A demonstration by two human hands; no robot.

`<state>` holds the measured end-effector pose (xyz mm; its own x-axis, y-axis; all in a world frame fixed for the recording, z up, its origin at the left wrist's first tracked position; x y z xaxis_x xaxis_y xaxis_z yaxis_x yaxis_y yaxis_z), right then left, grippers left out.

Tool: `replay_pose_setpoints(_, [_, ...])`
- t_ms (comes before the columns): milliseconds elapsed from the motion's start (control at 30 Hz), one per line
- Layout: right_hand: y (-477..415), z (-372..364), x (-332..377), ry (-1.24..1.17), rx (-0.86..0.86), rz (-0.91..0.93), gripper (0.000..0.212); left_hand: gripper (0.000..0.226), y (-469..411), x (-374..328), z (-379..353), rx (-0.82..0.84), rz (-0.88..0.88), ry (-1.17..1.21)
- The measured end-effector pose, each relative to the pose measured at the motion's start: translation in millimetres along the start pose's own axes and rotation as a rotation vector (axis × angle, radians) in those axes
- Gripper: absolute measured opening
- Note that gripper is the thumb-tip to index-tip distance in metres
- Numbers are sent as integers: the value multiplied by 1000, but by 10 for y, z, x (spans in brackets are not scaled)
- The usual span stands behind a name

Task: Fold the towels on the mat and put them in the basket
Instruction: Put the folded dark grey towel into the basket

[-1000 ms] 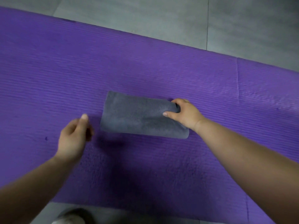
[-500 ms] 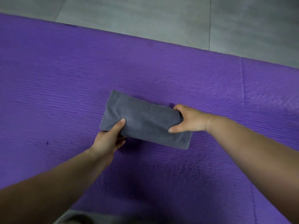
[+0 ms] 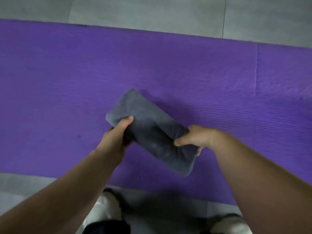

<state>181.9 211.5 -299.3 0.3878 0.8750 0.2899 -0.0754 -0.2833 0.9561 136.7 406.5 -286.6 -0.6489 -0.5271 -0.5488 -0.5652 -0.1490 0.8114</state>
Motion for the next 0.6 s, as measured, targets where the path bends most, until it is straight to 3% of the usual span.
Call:
replay_pose_setpoints(233, [1841, -649, 460, -418, -23, 226, 31, 18, 1589, -1124, -248, -1, -60, 90])
replay_pose_setpoints(367, [3205, -786, 758, -540, -87, 381, 31, 9, 2689, -1924, -655, 25, -73, 69])
replay_pose_setpoints(467, [4254, -816, 930, -595, -157, 476, 31, 8, 3485, -2509, -1088, 145, -63, 7])
replay_pose_setpoints(600, [5465, -902, 988, -675, -318, 624, 53, 13, 4360, -3050, -1878, 372, -111, -93])
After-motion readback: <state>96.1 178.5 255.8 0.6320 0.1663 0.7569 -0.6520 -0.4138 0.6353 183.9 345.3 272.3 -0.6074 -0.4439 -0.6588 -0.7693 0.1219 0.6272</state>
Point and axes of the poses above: each hand's wrist, its own y-axis away from the middle knuckle, its own z-axis out of the back of the hand, x = y × z, the point moved 4 cm from there along -y, towards the middle knuckle, and after that the axes turned 12 degrees about x, right-handed, at the moved point
